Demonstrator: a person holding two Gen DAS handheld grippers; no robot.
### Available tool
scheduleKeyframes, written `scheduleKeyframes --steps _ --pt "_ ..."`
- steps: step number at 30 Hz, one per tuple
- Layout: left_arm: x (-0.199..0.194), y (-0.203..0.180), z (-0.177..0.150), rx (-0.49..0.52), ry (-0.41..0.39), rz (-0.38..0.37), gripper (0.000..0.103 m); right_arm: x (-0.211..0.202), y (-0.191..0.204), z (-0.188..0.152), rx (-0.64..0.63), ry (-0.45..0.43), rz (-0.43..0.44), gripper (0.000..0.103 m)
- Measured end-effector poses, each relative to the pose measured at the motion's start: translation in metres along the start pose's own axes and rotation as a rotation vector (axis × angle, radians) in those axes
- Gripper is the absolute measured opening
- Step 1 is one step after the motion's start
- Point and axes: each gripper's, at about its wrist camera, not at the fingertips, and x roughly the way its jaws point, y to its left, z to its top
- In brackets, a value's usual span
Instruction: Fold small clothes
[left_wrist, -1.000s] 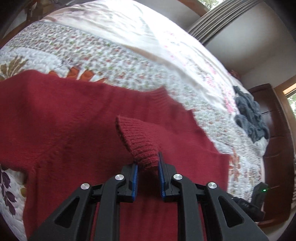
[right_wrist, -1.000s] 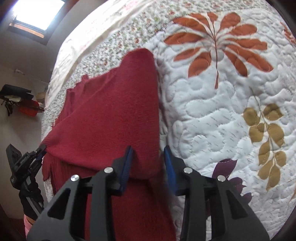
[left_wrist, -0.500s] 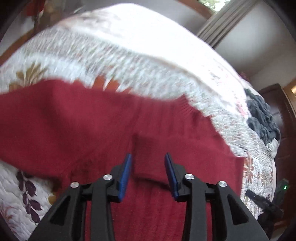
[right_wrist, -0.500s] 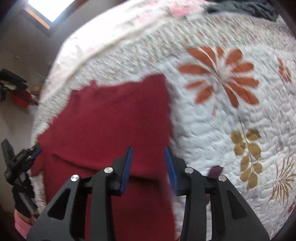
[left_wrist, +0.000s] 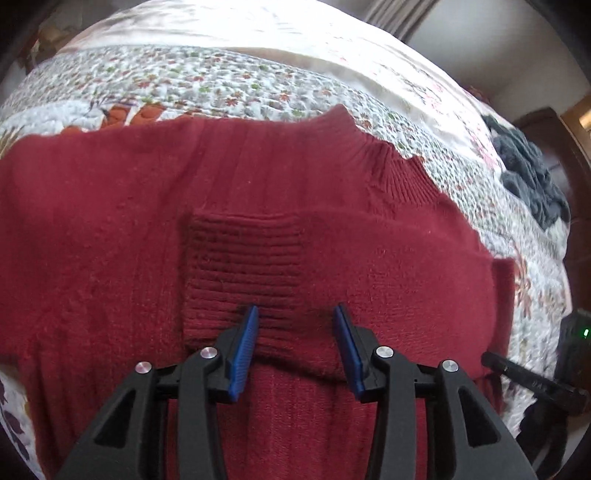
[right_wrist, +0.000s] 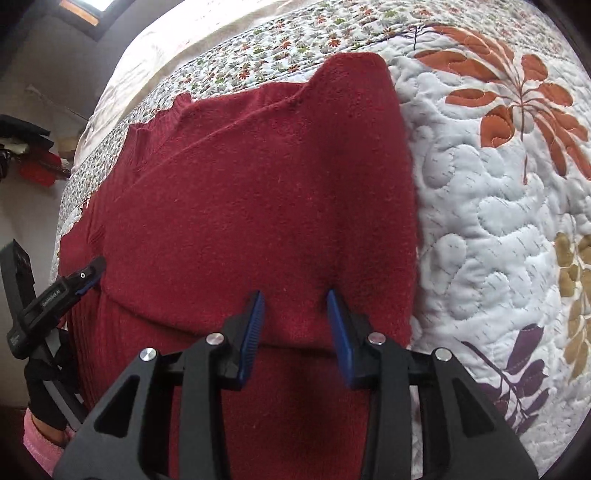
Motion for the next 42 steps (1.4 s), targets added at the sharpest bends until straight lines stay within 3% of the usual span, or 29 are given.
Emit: scheduleKeyframes --steps 3,9,14,16,21,26,30,37,42 --pt "0.004 -0.007 -0.001 0.041 -0.005 0.032 0.044 0.004 0.003 0.001 -0.014 -0.003 -0.027 0.036" --pt "0.001 -0.008 0.004 0.018 0.001 0.033 0.044 0.004 0.011 0.01 -0.007 0.013 -0.051 0.036" --pt "-0.055 0.006 -0.009 -0.016 -0.058 -0.006 0.05 -0.046 0.032 -0.007 -0.036 -0.064 -0.005 0.051" --pt "-0.077 0.022 -0.02 -0.019 -0.089 -0.015 0.053 -0.058 0.044 -0.024 -0.068 -0.065 0.02 0.051" --pt "-0.126 0.105 -0.06 -0.124 -0.128 0.05 0.054 -0.047 0.083 -0.064 -0.134 -0.001 0.071 0.053" --pt "-0.163 0.212 -0.083 -0.312 -0.18 0.152 0.054 -0.026 0.119 -0.096 -0.225 0.056 0.058 0.053" --pt "-0.184 0.289 -0.09 -0.486 -0.245 0.163 0.054 -0.009 0.136 -0.11 -0.255 0.094 0.045 0.053" --pt "-0.18 0.377 -0.09 -0.761 -0.352 0.039 0.053 0.018 0.143 -0.113 -0.247 0.117 0.011 0.055" --pt "-0.172 0.409 -0.087 -0.856 -0.419 -0.051 0.053 0.023 0.139 -0.108 -0.229 0.124 0.017 0.054"
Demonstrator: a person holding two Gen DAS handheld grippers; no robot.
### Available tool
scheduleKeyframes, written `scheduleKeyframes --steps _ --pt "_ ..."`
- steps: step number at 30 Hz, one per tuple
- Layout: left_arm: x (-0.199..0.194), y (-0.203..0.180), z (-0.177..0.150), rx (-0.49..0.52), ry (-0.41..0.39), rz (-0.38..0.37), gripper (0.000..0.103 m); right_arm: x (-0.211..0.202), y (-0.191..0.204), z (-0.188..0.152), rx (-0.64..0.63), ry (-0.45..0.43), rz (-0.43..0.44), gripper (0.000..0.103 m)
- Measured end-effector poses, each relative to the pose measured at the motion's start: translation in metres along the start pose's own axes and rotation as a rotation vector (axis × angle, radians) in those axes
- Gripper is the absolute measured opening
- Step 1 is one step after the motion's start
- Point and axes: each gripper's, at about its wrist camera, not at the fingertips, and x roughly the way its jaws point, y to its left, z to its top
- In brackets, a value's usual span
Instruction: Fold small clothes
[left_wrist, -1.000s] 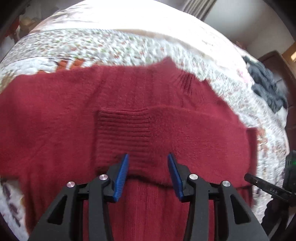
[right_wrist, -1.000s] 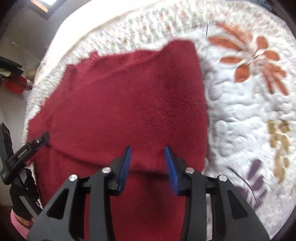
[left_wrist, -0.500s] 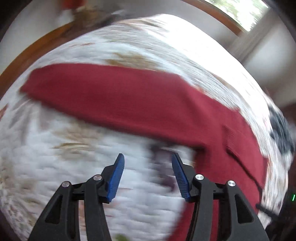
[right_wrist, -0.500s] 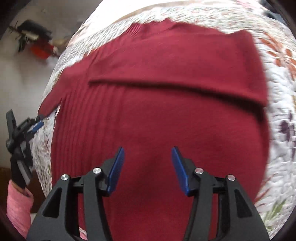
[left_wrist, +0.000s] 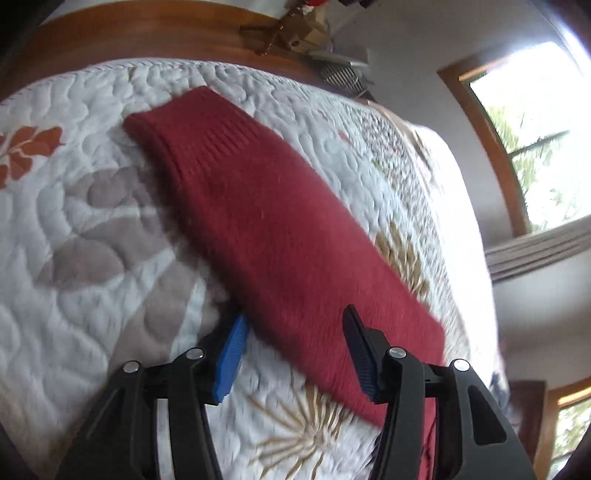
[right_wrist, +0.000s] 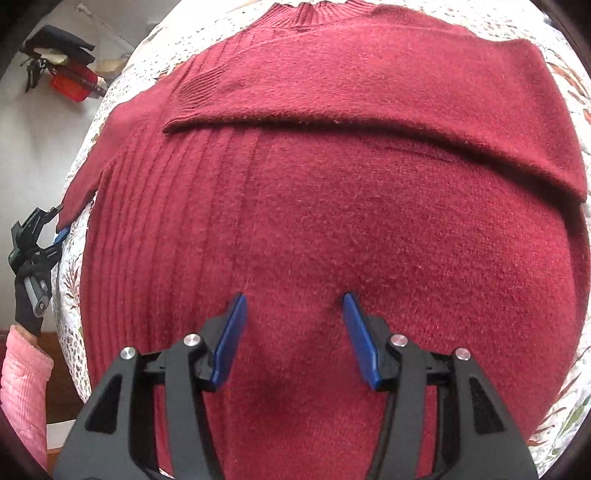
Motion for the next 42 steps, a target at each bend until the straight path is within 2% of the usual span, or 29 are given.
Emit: scheduleKeyframes --steps 8,10,14,18,23,32,35,42 --pt "0.012 0.005 0.023 -0.053 -0.028 -0.057 0.051 0.006 0.002 0.0 -0.018 -0.001 -0.023 0.056" --pt "0.016 0.004 0.027 -0.057 -0.032 -0.059 0.047 0.007 0.004 0.0 -0.022 0.0 -0.025 0.057" --pt "0.023 0.004 0.034 -0.056 -0.036 -0.045 0.029 0.01 0.006 0.003 -0.017 0.004 -0.018 0.057" --pt "0.023 0.006 0.036 -0.056 -0.037 -0.037 0.018 0.013 0.007 0.005 -0.026 0.004 -0.02 0.058" --pt "0.005 -0.002 0.033 -0.027 -0.057 -0.058 0.011 0.013 0.008 0.004 -0.03 -0.001 -0.019 0.058" --pt "-0.02 -0.088 0.008 0.194 -0.069 -0.125 0.01 0.008 0.003 0.002 -0.008 -0.014 0.003 0.058" --pt "-0.021 -0.119 -0.008 0.269 -0.06 -0.143 0.01 0.003 0.001 0.001 0.003 -0.021 0.013 0.058" --pt "-0.012 -0.181 -0.055 0.364 -0.007 -0.217 0.01 -0.016 -0.006 -0.002 0.016 -0.056 0.025 0.058"
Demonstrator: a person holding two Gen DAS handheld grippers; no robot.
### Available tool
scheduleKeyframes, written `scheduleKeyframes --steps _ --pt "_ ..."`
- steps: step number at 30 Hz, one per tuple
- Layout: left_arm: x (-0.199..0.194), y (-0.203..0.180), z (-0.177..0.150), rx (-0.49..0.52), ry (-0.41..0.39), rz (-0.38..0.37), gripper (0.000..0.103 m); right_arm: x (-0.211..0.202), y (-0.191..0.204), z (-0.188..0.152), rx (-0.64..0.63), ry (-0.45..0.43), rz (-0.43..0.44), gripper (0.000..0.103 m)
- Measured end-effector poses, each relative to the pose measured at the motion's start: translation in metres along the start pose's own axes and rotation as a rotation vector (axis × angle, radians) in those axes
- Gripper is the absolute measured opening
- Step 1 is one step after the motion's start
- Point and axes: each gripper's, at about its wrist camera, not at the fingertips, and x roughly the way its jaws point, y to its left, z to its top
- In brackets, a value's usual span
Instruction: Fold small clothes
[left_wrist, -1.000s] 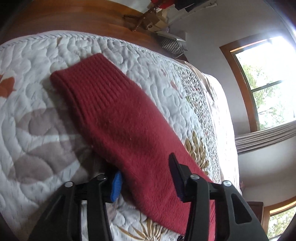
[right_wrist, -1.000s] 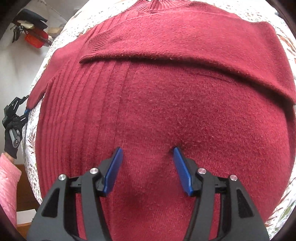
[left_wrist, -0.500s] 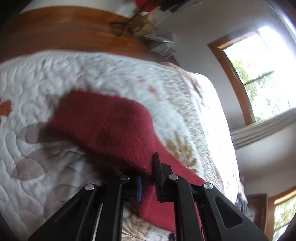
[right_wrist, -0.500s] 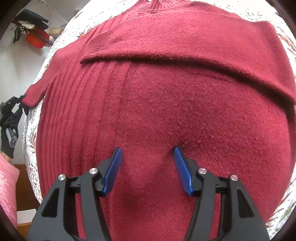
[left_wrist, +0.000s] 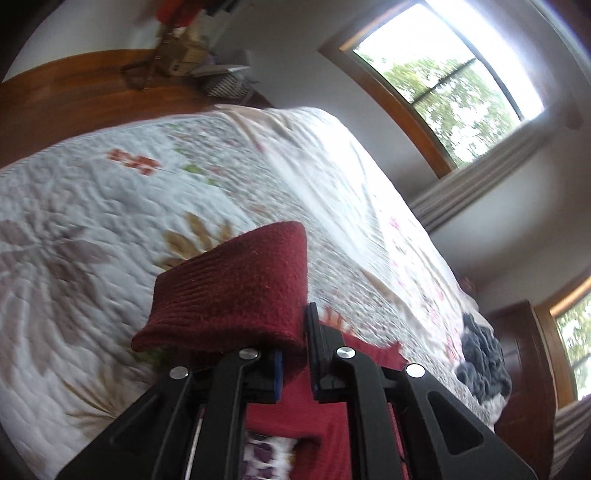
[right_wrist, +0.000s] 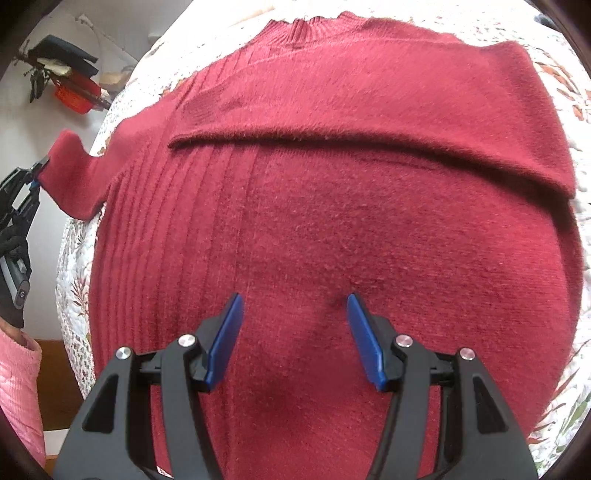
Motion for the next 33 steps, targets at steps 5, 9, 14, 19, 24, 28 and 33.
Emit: scheduleKeyframes --steps 5,9,14,19,24,28,33 --pt "0.022 -0.047 -0.027 0.055 0.045 -0.058 0.01 -0.014 -0.008 -0.001 0.009 -0.032 0.018 0.058" --pt "0.042 -0.084 -0.056 0.077 0.091 -0.111 0.01 -0.022 -0.012 0.0 0.007 -0.045 0.02 0.058" --pt "0.065 -0.119 -0.091 0.116 0.153 -0.147 0.01 -0.025 -0.02 -0.002 0.021 -0.052 0.028 0.058" --pt "0.097 -0.116 -0.124 0.132 0.228 -0.085 0.01 -0.02 -0.022 -0.003 0.03 -0.046 0.029 0.058" --pt "0.118 -0.093 -0.146 0.109 0.304 -0.042 0.011 -0.015 -0.027 -0.003 0.039 -0.034 0.024 0.058" --pt "0.13 -0.078 -0.161 0.1 0.354 -0.012 0.012 -0.011 -0.028 -0.002 0.044 -0.026 0.016 0.058" --pt "0.112 -0.074 -0.17 0.098 0.388 -0.034 0.02 -0.01 -0.027 0.0 0.048 -0.02 0.019 0.058"
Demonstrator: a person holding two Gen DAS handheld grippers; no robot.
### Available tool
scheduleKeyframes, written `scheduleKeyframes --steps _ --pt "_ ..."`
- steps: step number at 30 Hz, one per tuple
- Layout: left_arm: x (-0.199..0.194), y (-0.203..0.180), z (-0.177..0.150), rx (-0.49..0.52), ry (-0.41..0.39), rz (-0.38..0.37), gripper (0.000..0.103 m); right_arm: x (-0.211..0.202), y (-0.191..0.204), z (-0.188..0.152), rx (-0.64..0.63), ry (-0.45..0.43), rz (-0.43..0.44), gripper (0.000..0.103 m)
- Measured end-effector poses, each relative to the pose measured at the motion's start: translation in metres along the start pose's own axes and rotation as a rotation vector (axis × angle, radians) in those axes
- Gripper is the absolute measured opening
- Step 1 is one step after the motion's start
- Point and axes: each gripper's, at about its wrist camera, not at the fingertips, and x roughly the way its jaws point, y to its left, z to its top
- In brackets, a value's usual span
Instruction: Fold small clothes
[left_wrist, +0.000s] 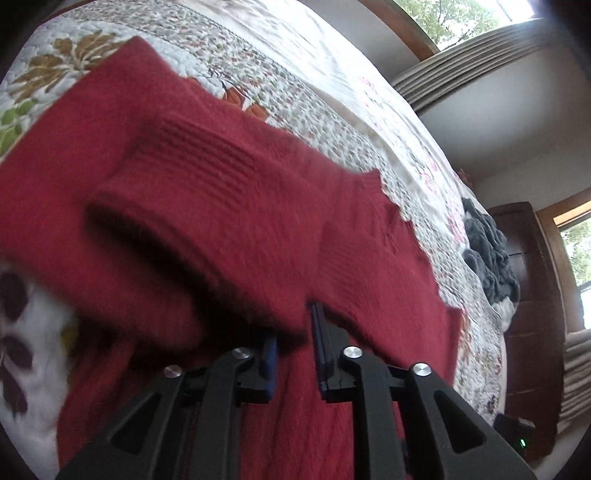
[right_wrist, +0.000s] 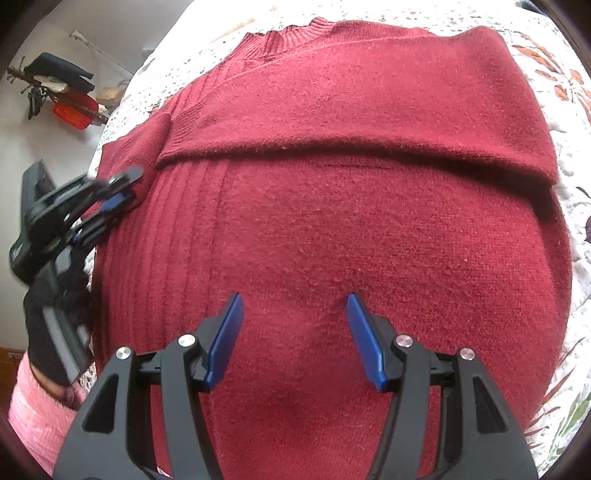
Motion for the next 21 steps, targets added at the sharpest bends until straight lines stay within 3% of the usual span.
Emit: scheduleKeyframes --steps 2,5,9,14,18,21 --pt "-0.019 -0.001 -0.011 0.004 0.005 -0.041 0.021 0.0 -0.003 0.0 0.005 0.001 0.007 0.058" --pt "-0.053 -0.005 -0.019 0.039 -0.051 -0.057 0.021 0.002 -0.005 -0.001 -0.001 0.004 0.002 0.058" --pt "-0.073 -0.013 0.005 0.061 -0.115 -0.036 0.023 0.005 -0.001 0.001 0.003 0.003 -0.002 0.061" --pt "-0.041 -0.005 0.036 0.041 -0.072 0.033 0.023 0.007 0.0 0.001 0.004 0.006 -0.003 0.061" --pt "-0.01 0.014 0.036 0.009 -0.012 0.089 0.022 0.008 0.001 0.003 -0.004 0.016 -0.01 0.061" --pt "0.0 0.024 0.033 0.012 0.003 0.075 0.021 0.007 0.005 0.008 -0.006 0.018 -0.025 0.061"
